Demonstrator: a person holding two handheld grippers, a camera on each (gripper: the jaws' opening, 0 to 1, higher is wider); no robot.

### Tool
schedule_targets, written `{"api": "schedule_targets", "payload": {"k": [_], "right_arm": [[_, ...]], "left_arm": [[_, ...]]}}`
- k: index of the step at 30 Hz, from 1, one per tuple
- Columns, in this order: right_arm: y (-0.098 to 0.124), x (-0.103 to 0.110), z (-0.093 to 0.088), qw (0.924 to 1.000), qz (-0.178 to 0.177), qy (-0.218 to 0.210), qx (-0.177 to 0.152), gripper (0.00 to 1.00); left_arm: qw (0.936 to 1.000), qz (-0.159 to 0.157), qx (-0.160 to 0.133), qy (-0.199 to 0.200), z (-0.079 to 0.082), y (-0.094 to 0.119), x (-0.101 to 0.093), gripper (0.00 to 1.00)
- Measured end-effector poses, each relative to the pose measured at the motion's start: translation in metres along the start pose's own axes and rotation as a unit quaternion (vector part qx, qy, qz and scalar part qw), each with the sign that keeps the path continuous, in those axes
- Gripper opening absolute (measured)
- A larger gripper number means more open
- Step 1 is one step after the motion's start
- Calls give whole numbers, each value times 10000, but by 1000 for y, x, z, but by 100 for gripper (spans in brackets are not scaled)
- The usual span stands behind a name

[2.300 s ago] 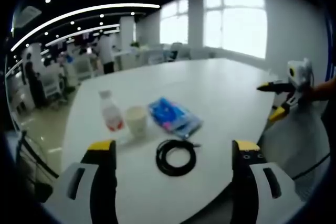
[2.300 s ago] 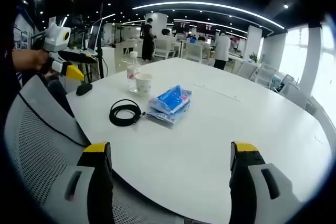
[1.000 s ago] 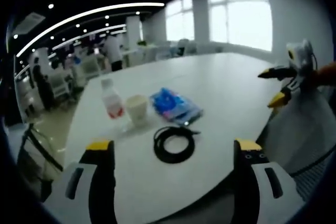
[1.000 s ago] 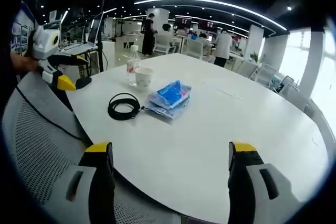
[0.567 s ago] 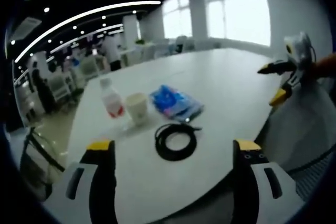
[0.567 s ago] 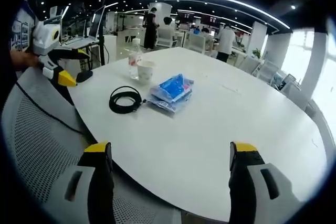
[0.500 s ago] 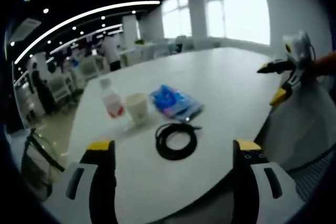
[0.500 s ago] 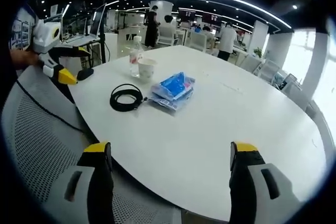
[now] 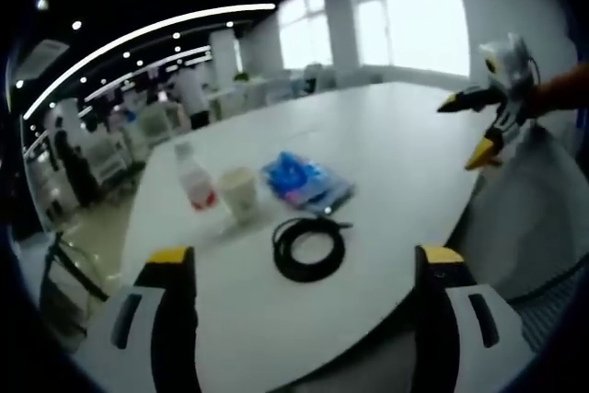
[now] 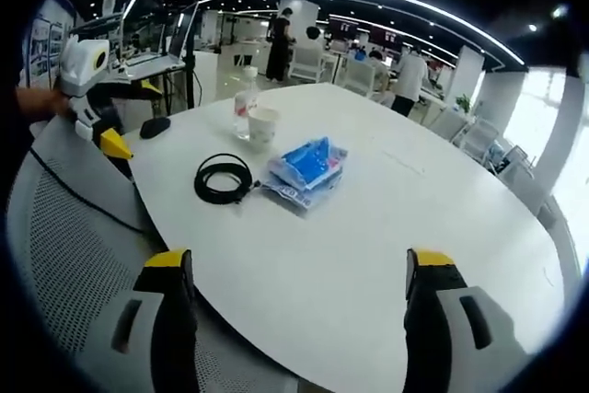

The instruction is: Arrange the tabletop items into an orderly group along one side of the table until the central work area is clear of visible clutter.

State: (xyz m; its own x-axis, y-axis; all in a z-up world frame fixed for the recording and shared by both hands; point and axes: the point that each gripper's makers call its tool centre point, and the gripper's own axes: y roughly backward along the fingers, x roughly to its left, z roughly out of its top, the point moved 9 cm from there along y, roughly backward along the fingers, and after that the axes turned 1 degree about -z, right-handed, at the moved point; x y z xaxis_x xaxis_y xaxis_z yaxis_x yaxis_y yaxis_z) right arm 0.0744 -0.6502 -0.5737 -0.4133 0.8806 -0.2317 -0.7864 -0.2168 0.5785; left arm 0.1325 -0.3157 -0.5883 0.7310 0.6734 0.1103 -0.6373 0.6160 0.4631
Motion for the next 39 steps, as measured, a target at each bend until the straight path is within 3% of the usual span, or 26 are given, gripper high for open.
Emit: {"api": "schedule_targets", "payload": {"k": [23,32,39], "right_arm": [[-31,-38,49,9991,214,358,-53,96],[-48,-52,74,9957,430,818,-94,97],[-60,-59,83,9926,511,1101,-76,96]], "left_arm": [[9999,-5,-5,-121,0,1,-1,98],[9999,-29,77,-122,-2,0,0,98],[9998,-39,112,-133,-3,-1,0,97]]}}
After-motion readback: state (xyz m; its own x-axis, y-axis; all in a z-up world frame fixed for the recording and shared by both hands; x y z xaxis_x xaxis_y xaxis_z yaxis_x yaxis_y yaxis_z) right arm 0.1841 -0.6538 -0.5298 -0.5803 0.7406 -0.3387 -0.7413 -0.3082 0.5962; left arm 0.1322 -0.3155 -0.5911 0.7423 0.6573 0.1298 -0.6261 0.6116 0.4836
